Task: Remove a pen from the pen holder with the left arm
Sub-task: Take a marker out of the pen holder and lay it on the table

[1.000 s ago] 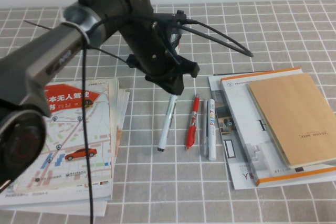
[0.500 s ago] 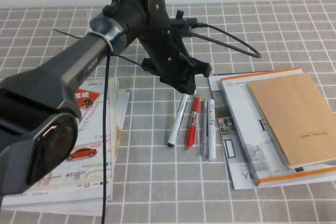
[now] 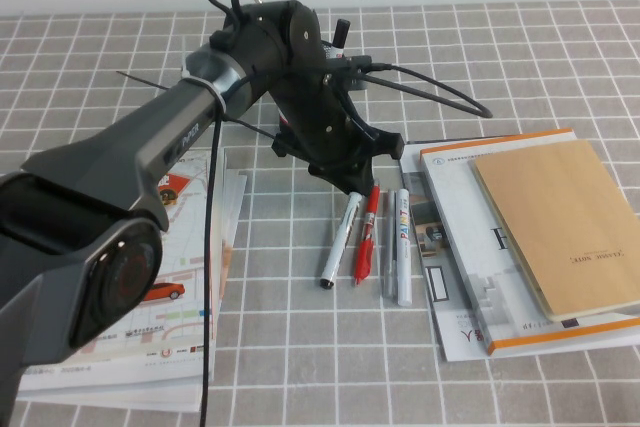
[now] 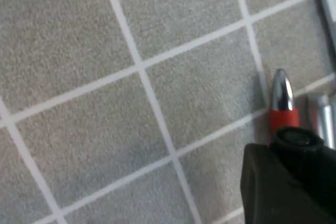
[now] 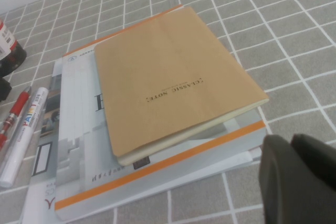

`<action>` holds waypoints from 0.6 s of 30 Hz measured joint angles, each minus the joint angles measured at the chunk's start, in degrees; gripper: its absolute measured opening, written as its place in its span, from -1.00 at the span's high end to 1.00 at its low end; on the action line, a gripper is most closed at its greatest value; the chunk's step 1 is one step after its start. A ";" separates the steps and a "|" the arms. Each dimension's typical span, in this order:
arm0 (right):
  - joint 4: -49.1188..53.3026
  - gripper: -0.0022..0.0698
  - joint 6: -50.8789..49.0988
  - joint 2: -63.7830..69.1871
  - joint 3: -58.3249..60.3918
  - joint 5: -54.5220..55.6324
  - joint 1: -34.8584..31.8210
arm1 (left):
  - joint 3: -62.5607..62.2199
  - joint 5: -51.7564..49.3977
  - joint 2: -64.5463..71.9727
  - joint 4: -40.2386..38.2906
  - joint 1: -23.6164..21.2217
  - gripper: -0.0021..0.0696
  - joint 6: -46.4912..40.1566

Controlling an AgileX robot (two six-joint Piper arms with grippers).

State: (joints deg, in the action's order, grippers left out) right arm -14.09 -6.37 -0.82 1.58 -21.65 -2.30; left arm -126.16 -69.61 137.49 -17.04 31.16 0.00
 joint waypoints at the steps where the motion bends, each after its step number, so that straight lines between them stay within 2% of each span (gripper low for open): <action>1: 0.00 0.97 0.00 0.00 0.00 0.00 0.00 | 0.00 0.16 0.26 -0.14 0.00 0.63 0.34; 13: 0.00 0.97 0.00 0.00 0.00 0.00 0.00 | 0.00 3.71 1.13 -0.37 0.00 0.60 1.11; 15: 0.00 0.97 0.00 0.00 0.00 0.00 0.00 | 0.00 4.14 1.13 -0.37 0.00 0.50 1.11; 18: 0.00 0.97 0.00 0.00 0.00 0.00 0.00 | 0.00 4.36 1.13 -0.37 0.00 0.20 1.11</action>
State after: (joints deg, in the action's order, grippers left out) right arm -14.09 -6.37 -0.82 1.58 -21.65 -2.30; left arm -126.16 -65.25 138.62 -17.41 31.16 1.11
